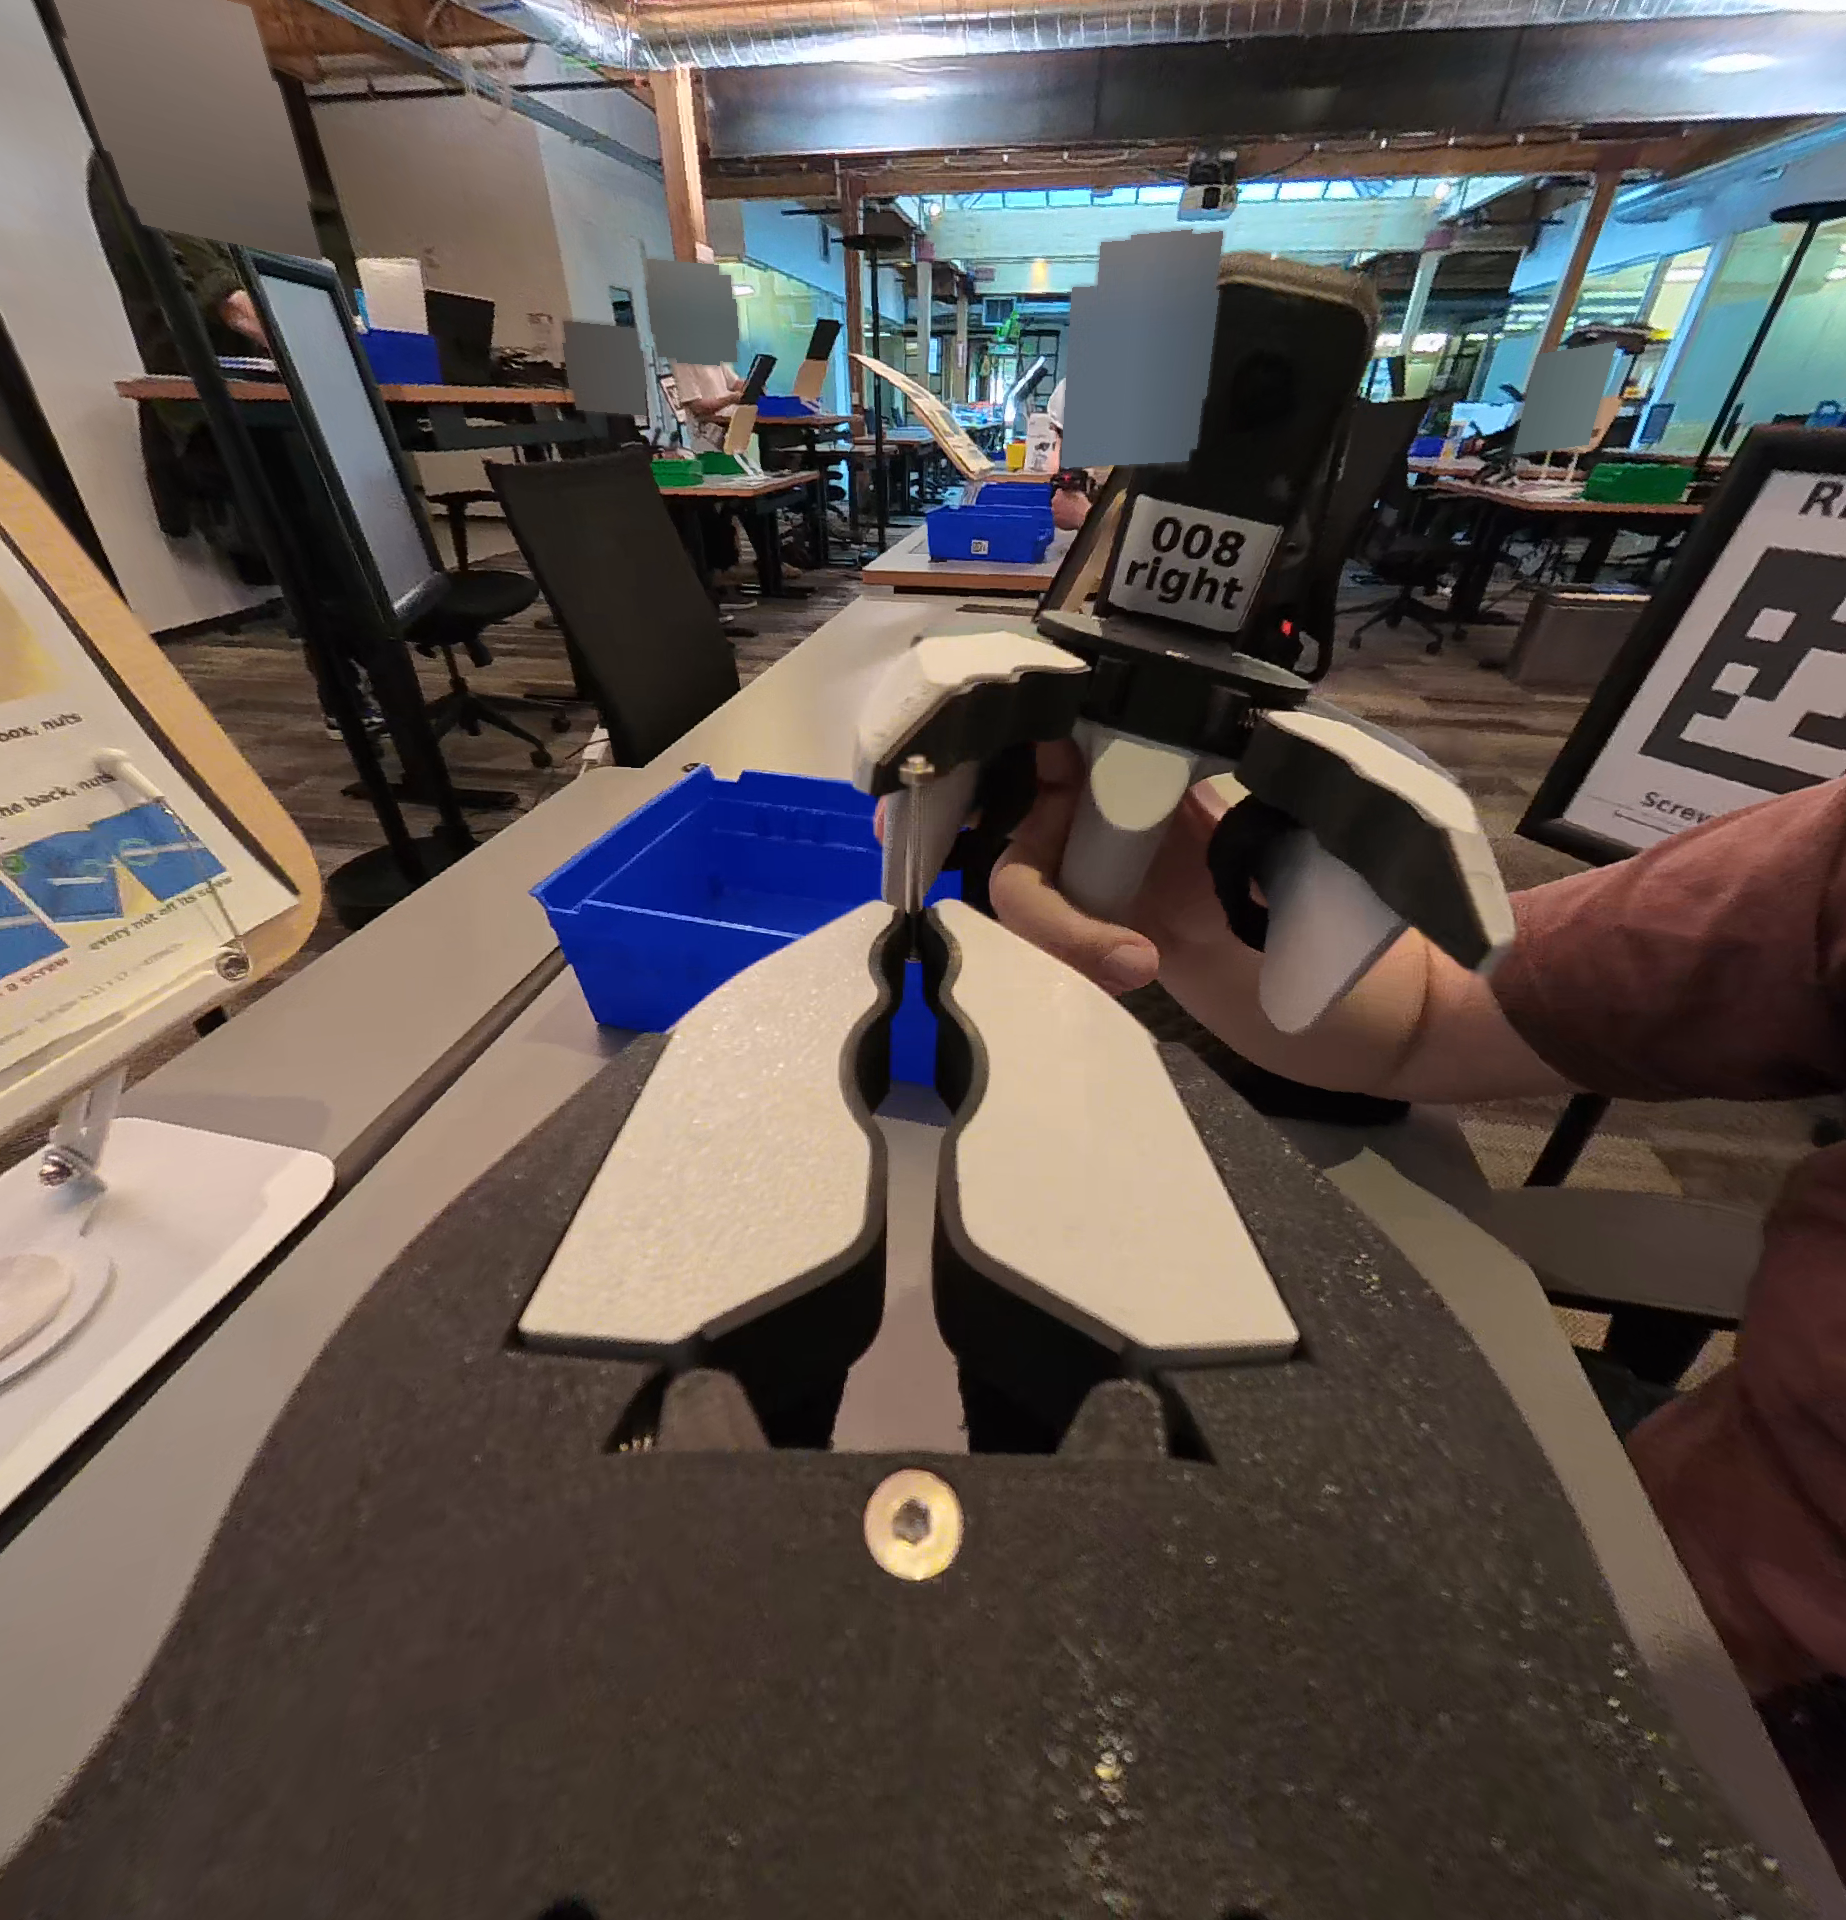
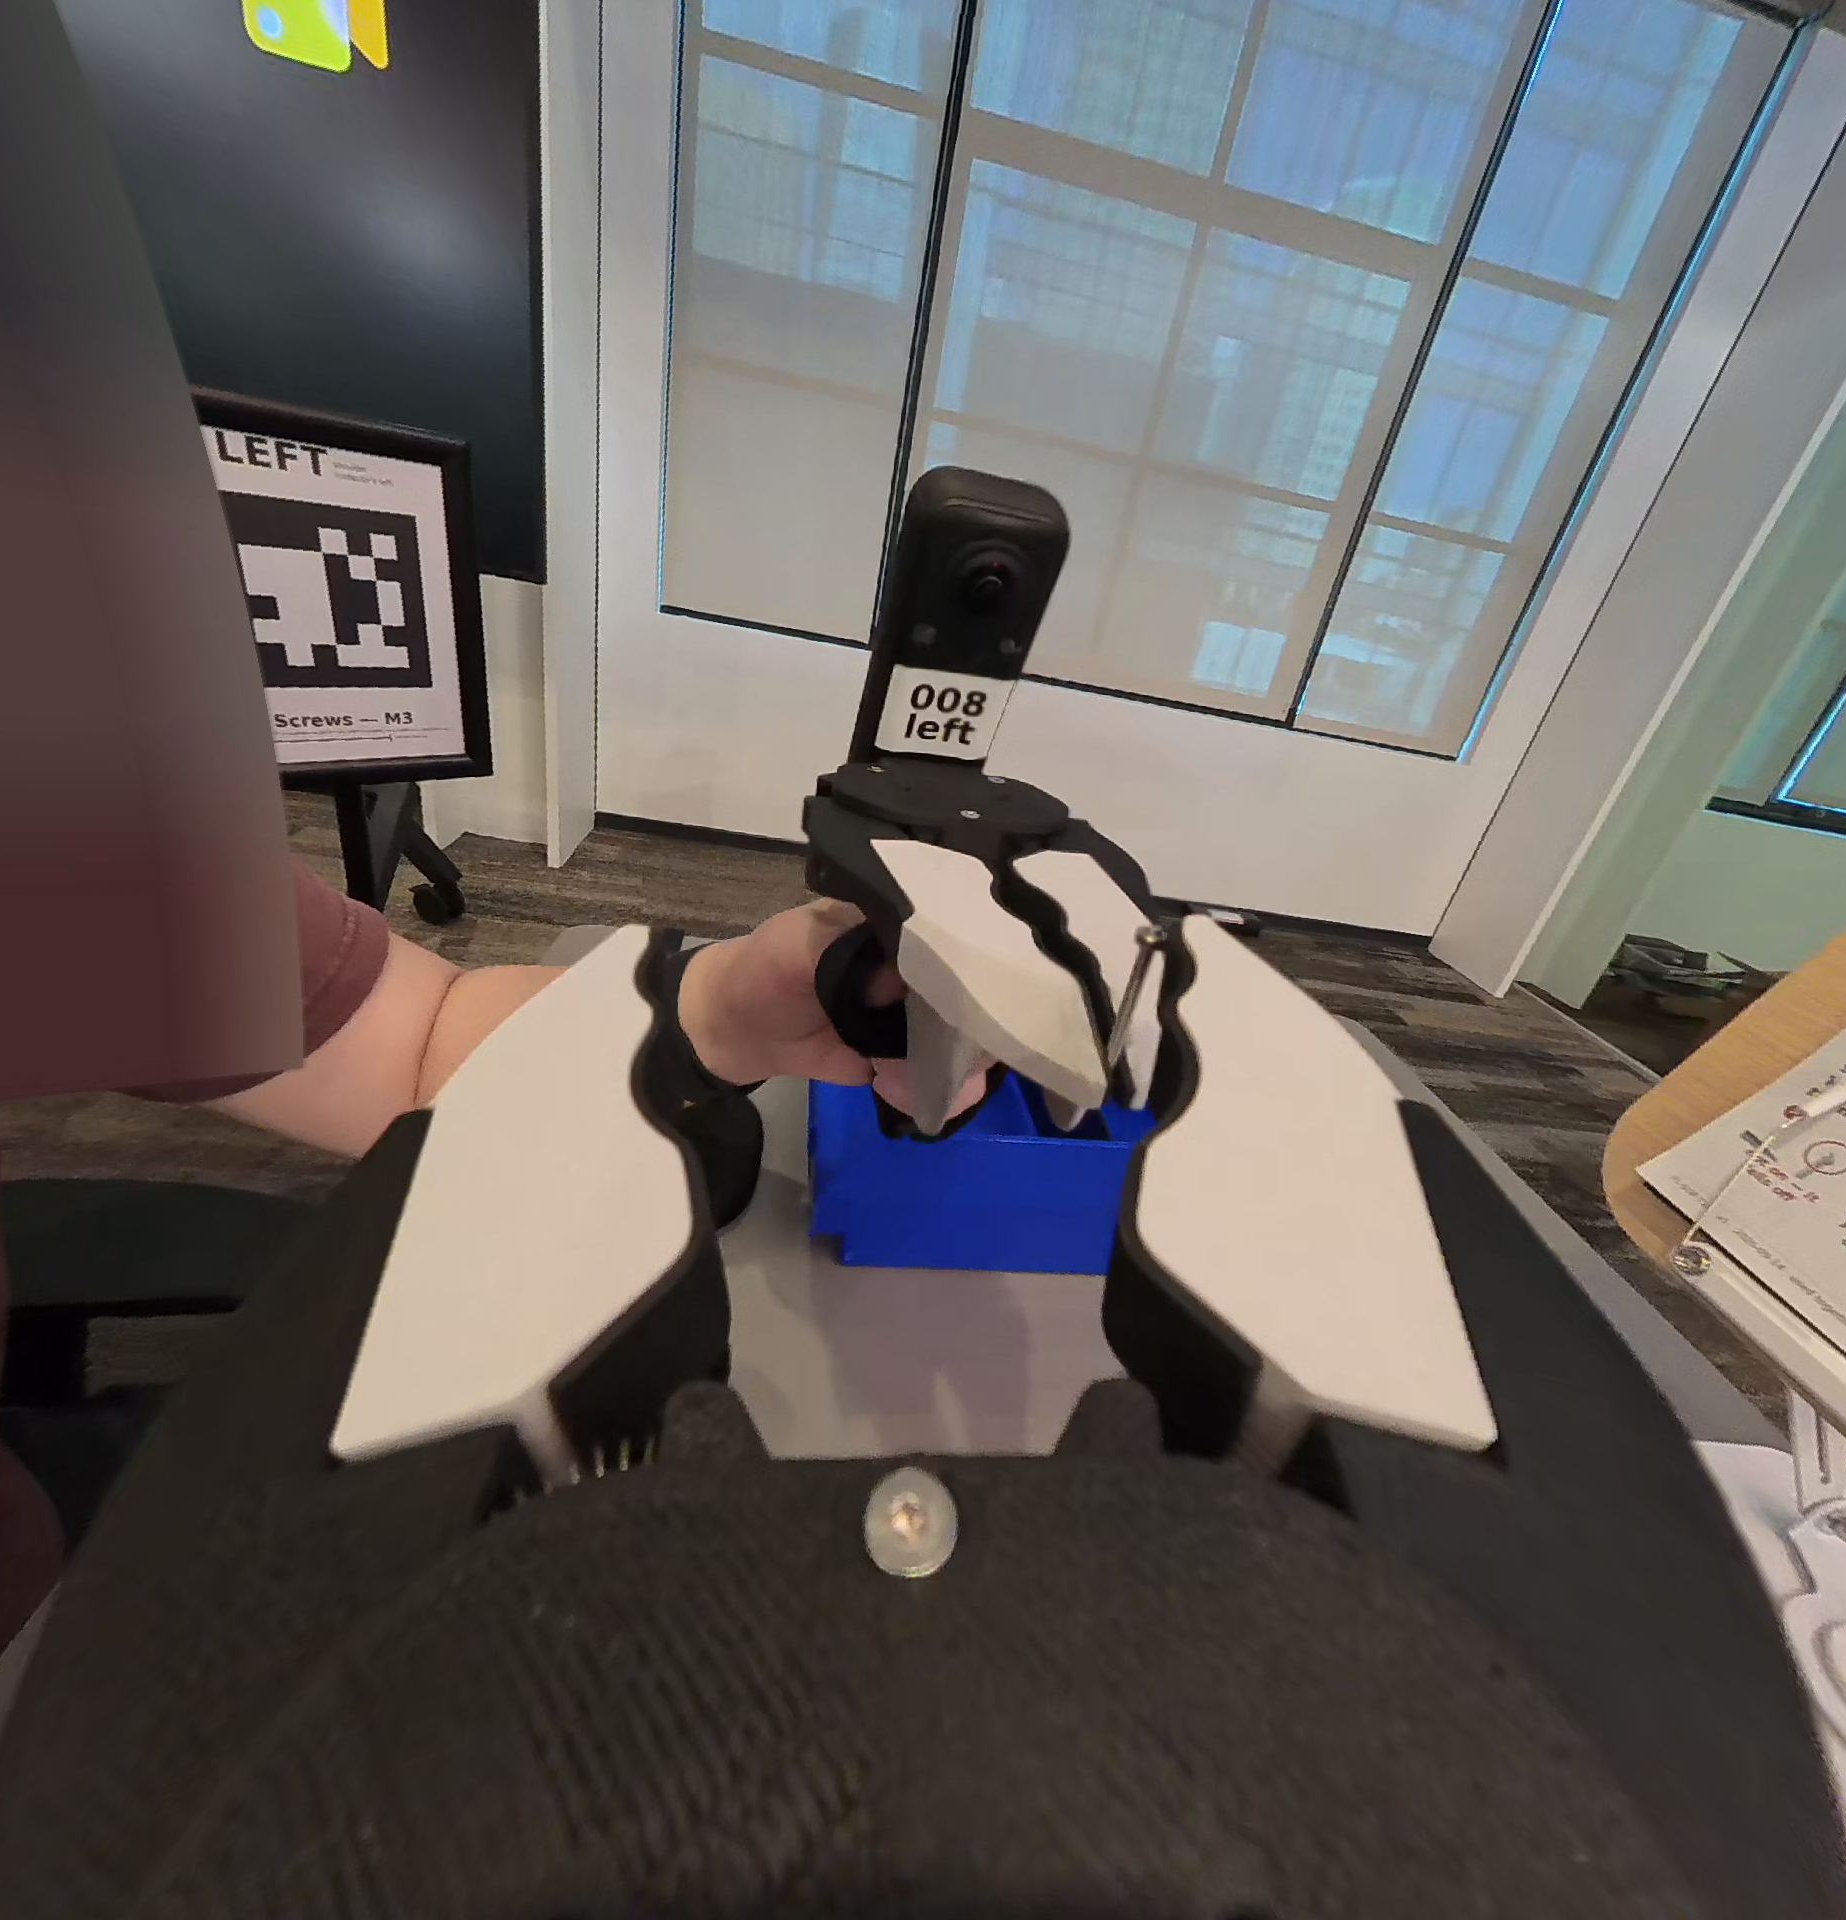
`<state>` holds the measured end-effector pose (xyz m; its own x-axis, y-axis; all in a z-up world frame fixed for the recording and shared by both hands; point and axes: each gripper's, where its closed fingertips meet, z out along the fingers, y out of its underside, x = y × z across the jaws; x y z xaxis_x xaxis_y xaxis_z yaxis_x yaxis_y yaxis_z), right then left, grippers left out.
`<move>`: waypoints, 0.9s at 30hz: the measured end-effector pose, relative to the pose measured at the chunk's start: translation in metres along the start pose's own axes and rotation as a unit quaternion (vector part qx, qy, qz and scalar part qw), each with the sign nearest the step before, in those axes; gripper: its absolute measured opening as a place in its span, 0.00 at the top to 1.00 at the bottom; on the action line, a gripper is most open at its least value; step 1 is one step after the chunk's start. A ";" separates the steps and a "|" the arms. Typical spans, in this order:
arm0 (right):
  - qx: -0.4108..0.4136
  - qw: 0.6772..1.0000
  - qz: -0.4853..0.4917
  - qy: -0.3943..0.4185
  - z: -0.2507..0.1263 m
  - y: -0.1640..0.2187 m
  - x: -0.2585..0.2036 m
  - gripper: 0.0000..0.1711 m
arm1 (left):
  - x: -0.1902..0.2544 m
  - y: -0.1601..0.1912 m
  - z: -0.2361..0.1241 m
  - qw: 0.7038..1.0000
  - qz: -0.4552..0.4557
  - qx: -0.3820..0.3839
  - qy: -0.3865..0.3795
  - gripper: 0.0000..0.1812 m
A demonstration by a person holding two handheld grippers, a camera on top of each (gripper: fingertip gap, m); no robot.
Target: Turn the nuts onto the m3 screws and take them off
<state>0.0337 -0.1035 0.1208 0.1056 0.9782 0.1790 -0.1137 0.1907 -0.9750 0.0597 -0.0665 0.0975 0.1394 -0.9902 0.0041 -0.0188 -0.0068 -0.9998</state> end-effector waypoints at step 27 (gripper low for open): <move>-0.006 1.000 0.021 0.009 0.005 0.002 0.001 0.40 | 0.021 0.008 0.016 0.999 -0.019 -0.007 0.043 0.99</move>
<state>0.0289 -0.1021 0.1199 0.1183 0.9838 0.1348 -0.1063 0.1475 -0.9833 0.0788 -0.0847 0.0896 0.0545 -0.9976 0.0437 -0.0295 -0.0453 -0.9985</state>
